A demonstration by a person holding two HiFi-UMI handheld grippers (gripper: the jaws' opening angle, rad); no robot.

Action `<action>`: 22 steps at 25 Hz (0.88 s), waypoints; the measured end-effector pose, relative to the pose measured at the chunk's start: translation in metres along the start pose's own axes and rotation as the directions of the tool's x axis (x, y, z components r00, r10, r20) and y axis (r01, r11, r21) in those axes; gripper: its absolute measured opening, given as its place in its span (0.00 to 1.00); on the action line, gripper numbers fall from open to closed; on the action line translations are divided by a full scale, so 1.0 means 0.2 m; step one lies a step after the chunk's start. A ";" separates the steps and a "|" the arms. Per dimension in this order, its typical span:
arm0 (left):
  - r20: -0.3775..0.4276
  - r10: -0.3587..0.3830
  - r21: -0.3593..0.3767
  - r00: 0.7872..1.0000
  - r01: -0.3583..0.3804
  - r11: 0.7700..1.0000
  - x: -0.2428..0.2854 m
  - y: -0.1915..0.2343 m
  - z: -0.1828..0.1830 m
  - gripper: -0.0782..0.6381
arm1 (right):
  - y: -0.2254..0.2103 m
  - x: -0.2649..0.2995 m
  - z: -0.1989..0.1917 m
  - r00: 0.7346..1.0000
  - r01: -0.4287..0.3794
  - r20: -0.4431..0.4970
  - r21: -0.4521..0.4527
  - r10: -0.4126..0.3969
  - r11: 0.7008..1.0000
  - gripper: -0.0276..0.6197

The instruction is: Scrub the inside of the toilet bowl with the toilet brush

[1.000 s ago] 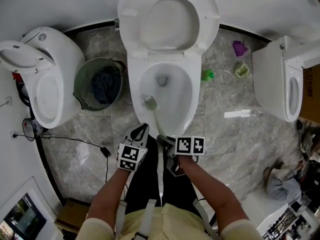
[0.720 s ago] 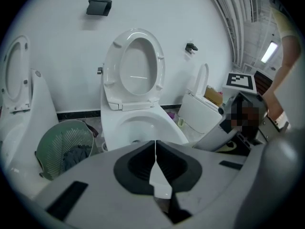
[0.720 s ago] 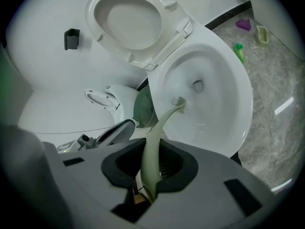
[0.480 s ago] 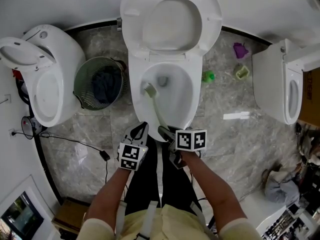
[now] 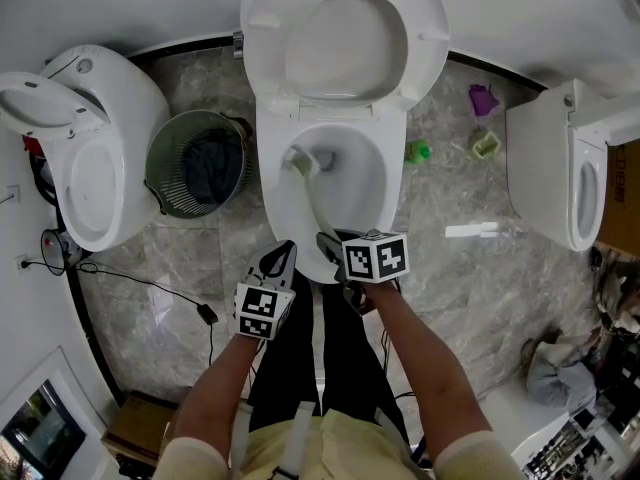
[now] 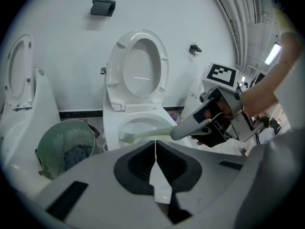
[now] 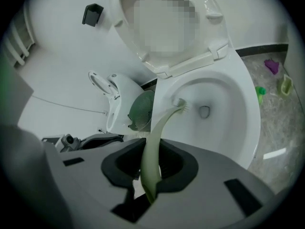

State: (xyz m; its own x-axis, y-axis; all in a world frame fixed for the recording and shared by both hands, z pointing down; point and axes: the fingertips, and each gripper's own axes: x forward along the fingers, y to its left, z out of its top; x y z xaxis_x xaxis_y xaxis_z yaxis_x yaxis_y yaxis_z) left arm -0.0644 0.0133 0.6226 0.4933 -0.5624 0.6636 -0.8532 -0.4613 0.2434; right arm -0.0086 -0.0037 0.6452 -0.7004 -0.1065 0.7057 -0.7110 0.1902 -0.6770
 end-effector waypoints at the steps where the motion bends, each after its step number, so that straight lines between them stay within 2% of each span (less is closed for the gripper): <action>1: -0.003 0.002 -0.001 1.000 -0.002 1.000 0.00 0.00 0.00 0.13 | -0.01 0.01 0.01 1.000 0.007 -0.010 -0.026 -0.007 1.000 0.17; 5: 0.000 0.001 -0.006 1.000 -0.001 1.000 0.01 0.01 0.02 0.13 | -0.07 0.04 0.10 0.999 0.041 -0.014 -0.081 -0.042 0.996 0.17; 11: -0.009 -0.008 -0.015 1.000 0.008 1.000 0.01 0.02 0.03 0.13 | -0.19 -0.02 0.21 0.993 0.115 0.026 -0.050 -0.113 0.992 0.17; 22: -0.012 -0.024 -0.016 1.000 0.024 1.000 0.02 0.02 0.04 0.13 | -0.37 -0.22 0.10 0.967 0.249 0.051 -0.007 -0.249 0.968 0.17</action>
State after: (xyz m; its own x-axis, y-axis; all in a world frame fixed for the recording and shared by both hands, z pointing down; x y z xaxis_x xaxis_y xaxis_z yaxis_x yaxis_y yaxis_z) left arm -0.0639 0.0043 0.6206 0.5120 -0.5428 0.6658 -0.8436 -0.4638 0.2706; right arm 0.0734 -0.0324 0.6594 -0.5038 -0.1996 0.8404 -0.8627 0.1644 -0.4782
